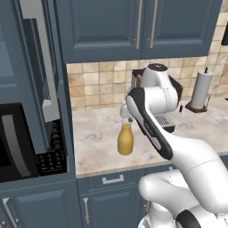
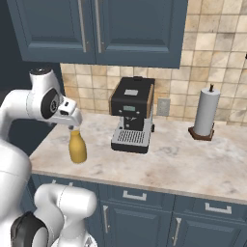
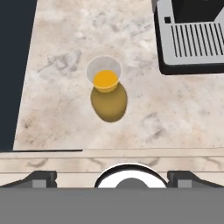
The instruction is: There is a tray on the dining counter. Grab the cup, mug, and pitcher and place them on the tray. The pitcher may be placed next to the tray if it cannot fit the tray.
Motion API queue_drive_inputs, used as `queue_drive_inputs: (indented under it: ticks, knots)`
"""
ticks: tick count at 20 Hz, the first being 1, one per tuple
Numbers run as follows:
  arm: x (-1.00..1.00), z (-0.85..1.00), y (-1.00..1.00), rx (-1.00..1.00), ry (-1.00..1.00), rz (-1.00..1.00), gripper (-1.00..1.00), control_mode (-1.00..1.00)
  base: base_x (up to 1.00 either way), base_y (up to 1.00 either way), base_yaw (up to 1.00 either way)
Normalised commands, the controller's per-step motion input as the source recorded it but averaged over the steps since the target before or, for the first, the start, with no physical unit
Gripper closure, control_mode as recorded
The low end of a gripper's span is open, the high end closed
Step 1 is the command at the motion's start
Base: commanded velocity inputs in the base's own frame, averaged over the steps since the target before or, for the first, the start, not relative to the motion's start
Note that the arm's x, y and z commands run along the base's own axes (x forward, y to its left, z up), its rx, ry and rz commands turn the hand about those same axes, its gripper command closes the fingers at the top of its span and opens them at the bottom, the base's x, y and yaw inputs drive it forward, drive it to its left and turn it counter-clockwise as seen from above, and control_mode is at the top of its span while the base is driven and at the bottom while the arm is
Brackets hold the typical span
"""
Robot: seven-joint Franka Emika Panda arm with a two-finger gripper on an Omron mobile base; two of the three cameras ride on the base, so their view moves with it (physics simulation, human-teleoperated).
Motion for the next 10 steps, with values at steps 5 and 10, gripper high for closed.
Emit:
queue_drive_inputs:
  ticks: [5,10]
  knots:
    - [0.23,-0.13,0.05,0.00,0.00,0.00,-1.00,-1.00,0.00,0.00,0.00]
    - [0.30,-0.16,0.10,0.00,0.01,0.00,-1.00,-1.00,0.00,0.00,0.00]
